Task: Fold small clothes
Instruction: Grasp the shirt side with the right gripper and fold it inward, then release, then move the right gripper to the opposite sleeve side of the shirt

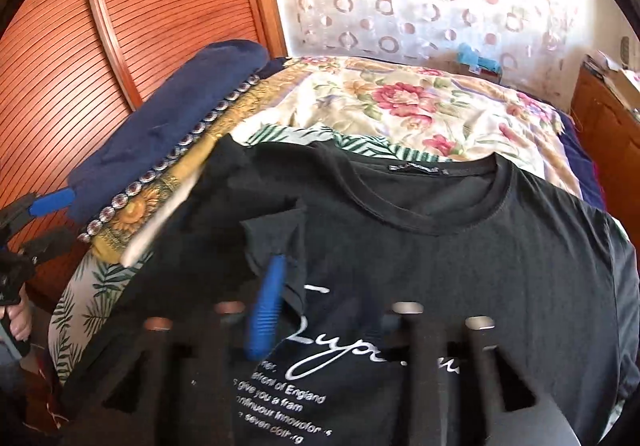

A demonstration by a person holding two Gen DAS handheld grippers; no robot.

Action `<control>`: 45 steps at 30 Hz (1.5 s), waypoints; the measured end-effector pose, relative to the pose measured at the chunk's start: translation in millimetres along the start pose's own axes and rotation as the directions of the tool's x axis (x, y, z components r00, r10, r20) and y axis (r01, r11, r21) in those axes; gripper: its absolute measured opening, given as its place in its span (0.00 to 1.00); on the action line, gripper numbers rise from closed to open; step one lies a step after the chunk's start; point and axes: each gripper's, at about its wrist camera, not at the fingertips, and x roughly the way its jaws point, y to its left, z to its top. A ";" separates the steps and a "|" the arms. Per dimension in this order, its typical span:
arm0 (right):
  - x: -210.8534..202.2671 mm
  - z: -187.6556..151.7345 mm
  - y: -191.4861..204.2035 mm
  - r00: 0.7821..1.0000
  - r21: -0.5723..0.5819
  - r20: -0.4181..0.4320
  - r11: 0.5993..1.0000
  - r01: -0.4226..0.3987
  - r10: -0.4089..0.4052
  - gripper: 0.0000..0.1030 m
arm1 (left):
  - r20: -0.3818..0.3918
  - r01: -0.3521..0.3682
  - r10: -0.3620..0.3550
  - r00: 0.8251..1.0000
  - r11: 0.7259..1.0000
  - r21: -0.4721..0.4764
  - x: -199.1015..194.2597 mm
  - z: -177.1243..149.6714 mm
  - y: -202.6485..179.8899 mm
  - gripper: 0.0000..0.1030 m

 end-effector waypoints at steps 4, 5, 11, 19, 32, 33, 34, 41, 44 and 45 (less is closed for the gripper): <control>10.9 5.3 7.0 0.998 -0.023 -0.008 0.997 -0.069 0.069 0.51 | 0.004 -0.018 0.018 1.000 1.000 0.005 -3.3 -2.5 -1.3 0.75; 15.9 9.7 10.6 0.997 -0.035 -0.013 0.996 -0.079 0.079 0.51 | 0.005 -0.019 0.019 1.000 1.000 -0.001 -4.8 -3.1 -0.5 0.75; 63.7 13.3 36.9 0.994 -0.125 -0.066 0.987 -0.097 0.090 0.51 | 0.006 -0.032 0.032 0.999 0.999 -0.004 -9.6 -2.0 -1.1 0.75; 59.7 34.5 -9.6 0.980 0.014 -0.014 0.980 0.199 -0.199 0.18 | 0.038 -0.016 0.015 0.999 1.000 0.020 -19.6 3.3 -16.1 0.75; -57.2 -50.0 -97.7 0.963 0.150 0.110 0.962 0.229 -0.246 0.48 | -0.029 0.120 -0.118 0.993 0.988 0.095 24.6 6.0 -76.4 0.75; -69.3 -58.3 -101.3 0.959 0.161 0.105 0.957 0.243 -0.262 0.48 | -0.041 0.141 -0.138 0.990 0.985 0.099 29.0 4.4 -81.9 0.73; -77.2 -66.2 -106.2 0.955 0.174 0.099 0.950 0.258 -0.278 0.48 | -0.054 0.167 -0.162 0.985 0.981 0.101 33.8 2.6 -87.1 0.67; -112.1 -118.3 -119.3 0.941 0.261 0.026 0.911 0.319 -0.337 0.48 | -0.177 0.267 -0.242 0.954 0.955 0.133 70.2 -11.9 -125.0 0.40; -116.9 -135.7 -114.8 0.942 0.288 0.001 0.902 0.321 -0.336 0.48 | -0.211 0.238 -0.203 0.956 0.959 0.156 79.3 -14.7 -131.3 0.40; -117.0 -142.6 -112.0 0.943 0.296 -0.004 0.901 0.318 -0.332 0.48 | -0.217 0.241 -0.205 0.955 0.958 0.157 80.8 -15.5 -131.6 0.40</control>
